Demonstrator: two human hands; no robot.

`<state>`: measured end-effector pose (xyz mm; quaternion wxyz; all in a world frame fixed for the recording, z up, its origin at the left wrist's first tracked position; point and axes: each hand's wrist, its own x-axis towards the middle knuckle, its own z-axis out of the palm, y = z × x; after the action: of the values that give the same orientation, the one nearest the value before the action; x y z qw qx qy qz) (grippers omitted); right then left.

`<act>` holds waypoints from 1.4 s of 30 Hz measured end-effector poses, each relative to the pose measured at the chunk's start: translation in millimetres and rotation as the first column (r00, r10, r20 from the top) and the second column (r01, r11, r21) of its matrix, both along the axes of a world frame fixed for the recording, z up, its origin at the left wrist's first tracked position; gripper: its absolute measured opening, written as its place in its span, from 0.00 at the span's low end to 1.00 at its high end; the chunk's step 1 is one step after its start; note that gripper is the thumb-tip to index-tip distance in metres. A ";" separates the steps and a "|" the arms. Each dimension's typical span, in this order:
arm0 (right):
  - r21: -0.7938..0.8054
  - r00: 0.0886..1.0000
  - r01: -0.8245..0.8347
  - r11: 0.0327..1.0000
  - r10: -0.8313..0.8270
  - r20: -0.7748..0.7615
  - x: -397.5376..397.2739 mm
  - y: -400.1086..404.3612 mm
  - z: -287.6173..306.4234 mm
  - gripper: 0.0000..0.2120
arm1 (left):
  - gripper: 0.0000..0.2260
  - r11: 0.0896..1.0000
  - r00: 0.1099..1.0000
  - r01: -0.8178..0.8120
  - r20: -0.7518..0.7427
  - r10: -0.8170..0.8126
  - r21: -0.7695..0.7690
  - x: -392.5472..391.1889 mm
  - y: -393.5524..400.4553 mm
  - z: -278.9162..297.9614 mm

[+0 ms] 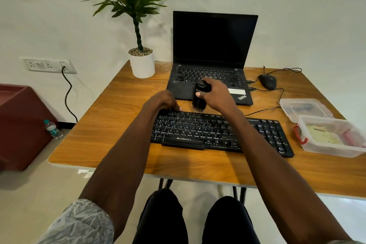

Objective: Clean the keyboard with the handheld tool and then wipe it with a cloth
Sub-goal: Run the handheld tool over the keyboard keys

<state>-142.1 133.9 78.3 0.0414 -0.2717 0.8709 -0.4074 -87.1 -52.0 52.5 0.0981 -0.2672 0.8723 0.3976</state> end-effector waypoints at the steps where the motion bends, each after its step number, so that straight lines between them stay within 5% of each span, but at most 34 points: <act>1: -0.057 0.998 -0.023 0.998 0.027 0.060 0.3 -0.1 -0.1 0.24 | 0.11 1.000 1.000 0.000 0.000 0.000 -0.006 -0.8 0.1 0.0; 3: -0.060 0.994 -0.053 0.997 0.059 0.094 0.7 1.7 -1.9 0.24 | 0.12 1.000 1.000 0.001 0.011 0.000 -0.026 -1.7 0.6 0.0; 7: 0.078 0.997 0.030 0.997 -0.024 -0.078 -2.2 6.6 -1.7 0.25 | 0.17 0.999 1.000 0.002 0.028 -0.001 -0.050 -1.2 3.2 1.6; 11: -0.043 0.997 -0.043 0.998 0.045 0.059 -2.3 9.1 -1.6 0.23 | 0.17 0.995 0.999 0.006 0.048 -0.001 -0.096 -2.2 8.1 4.7; 16: 0.055 0.997 0.034 0.998 -0.030 -0.066 -4.3 15.4 -1.5 0.25 | 0.16 0.990 0.997 -0.009 0.073 0.019 -0.140 -0.5 11.3 7.5; 20: -0.079 0.991 -0.049 0.996 0.059 0.117 -4.9 18.8 -2.3 0.20 | 0.13 0.982 0.998 0.006 0.062 0.006 -0.190 -3.7 17.7 9.4; 26: 0.089 0.994 0.068 0.994 -0.060 -0.088 -5.7 25.3 0.6 0.24 | 0.08 0.949 0.995 0.032 0.098 -0.002 -0.313 -5.3 25.5 11.4; 29: -0.069 0.994 -0.032 0.997 0.039 0.104 -4.9 27.4 -1.1 0.21 | 0.09 0.923 0.996 0.028 0.091 0.008 -0.384 -7.4 30.1 10.6; 35: 0.007 0.998 0.061 0.998 -0.061 -0.026 -6.3 34.7 -1.8 0.23 | 0.14 0.973 0.999 0.045 0.006 -0.045 -0.228 -11.8 46.4 8.7; 39: -0.075 0.995 0.000 0.997 0.007 0.102 -6.9 37.0 -2.5 0.20 | 0.13 0.978 0.997 0.071 -0.001 -0.072 -0.195 -15.6 53.8 7.7; 42: -0.007 0.998 0.054 0.999 -0.054 0.039 -7.4 42.4 -3.3 0.22 | 0.16 0.973 0.997 0.080 0.015 -0.079 -0.215 -15.4 57.8 6.3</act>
<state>-149.5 176.3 75.0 0.0462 -0.2402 0.8754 -0.4169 -102.5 5.8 58.8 0.0872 -0.2424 0.9200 0.2955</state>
